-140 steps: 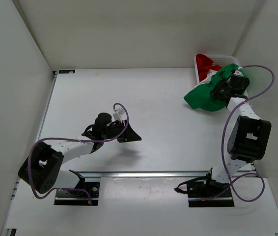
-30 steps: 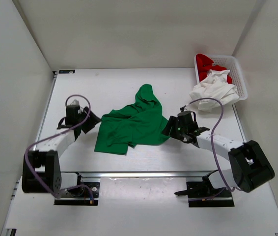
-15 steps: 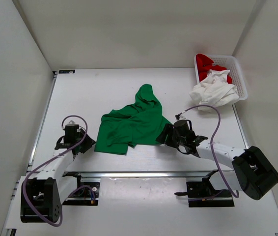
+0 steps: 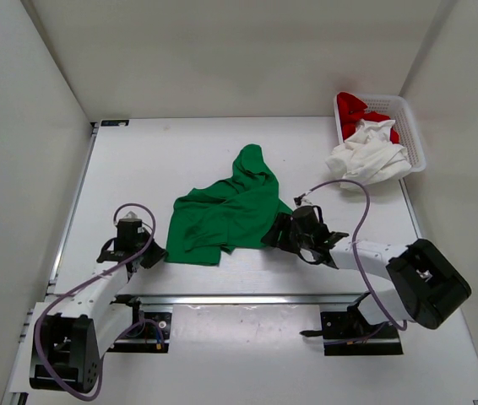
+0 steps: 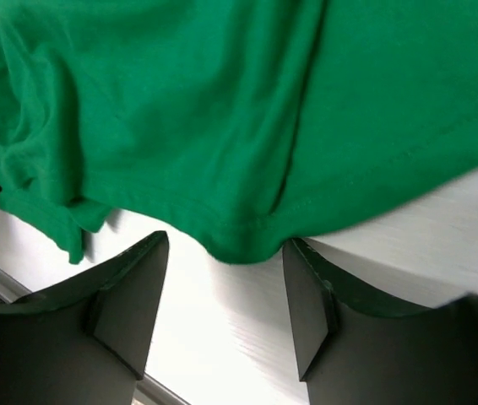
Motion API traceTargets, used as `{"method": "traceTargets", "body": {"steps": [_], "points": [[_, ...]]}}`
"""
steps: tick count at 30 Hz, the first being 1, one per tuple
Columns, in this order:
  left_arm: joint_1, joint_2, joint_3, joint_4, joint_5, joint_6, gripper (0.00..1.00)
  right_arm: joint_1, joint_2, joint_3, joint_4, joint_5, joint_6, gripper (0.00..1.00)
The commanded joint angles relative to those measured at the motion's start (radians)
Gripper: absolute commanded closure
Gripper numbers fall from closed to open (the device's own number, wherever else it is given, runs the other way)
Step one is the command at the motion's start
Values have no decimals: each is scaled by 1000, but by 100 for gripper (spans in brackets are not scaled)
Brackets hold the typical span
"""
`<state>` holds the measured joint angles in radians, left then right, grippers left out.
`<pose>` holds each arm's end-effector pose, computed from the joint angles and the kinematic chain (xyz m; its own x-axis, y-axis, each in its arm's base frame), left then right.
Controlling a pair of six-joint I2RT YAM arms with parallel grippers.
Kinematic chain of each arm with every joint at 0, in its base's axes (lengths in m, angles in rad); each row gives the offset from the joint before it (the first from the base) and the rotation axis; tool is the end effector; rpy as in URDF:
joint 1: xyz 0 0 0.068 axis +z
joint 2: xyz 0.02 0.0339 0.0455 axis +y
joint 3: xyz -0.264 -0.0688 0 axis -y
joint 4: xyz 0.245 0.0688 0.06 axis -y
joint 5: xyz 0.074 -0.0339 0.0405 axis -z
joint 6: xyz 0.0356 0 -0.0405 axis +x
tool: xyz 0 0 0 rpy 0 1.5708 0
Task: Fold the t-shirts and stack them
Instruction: Flatten out the tshirt
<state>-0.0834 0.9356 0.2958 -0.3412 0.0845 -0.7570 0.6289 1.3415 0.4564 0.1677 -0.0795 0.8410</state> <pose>0.1558 -0.0160 0.1369 -0.6911 -0.6289 -0.3561 -0.4744 0.7665 -0.4329 0.1957 0.1459 0.1470 -0.8276 0.3167 -0.4635 -0.0270 0.8022 0.5964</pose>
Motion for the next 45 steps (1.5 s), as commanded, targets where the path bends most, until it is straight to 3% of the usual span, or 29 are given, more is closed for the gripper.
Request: {"method": "traceTargets", "body": {"steps": [1, 3, 9, 18, 22, 24, 31, 34, 36, 38, 40, 42, 45], "points": [[-10, 2, -23, -42, 38, 8, 97, -1, 54, 33, 65, 6, 30, 47], [-18, -1, 6, -39, 32, 5, 100, -15, 82, 63, 76, 23, 21, 56], [-9, 26, 129, -6, 78, 22, 100, -96, 172, 152, 66, 34, -31, 100], [83, 101, 452, 22, 181, 51, 100, -123, -51, 425, -166, 104, -304, 100], [165, 164, 594, 116, 314, -68, 100, -140, -103, 653, -279, 66, -385, 100], [203, 192, 637, 255, 374, -192, 100, -114, -119, 756, -344, 125, -428, 100], [224, 403, 995, 330, 411, -315, 100, 150, -116, 1195, -510, 247, -603, 100], [234, 457, 1199, 263, 384, -308, 100, 358, -120, 1301, -507, 398, -697, 100], [241, 494, 1371, 214, 357, -282, 100, 574, -104, 1355, -476, 542, -834, 100], [243, 567, 1474, 174, 350, -271, 100, 756, -88, 1393, -400, 737, -1029, 100], [209, 620, 1510, 149, 342, -260, 100, 958, -93, 1375, -193, 912, -1219, 100], [168, 670, 1461, 214, 382, -290, 100, 1015, -113, 1332, -114, 940, -1313, 100], [97, 779, 1480, 229, 408, -288, 100, 956, -97, 1338, -210, 913, -1220, 100]]}}
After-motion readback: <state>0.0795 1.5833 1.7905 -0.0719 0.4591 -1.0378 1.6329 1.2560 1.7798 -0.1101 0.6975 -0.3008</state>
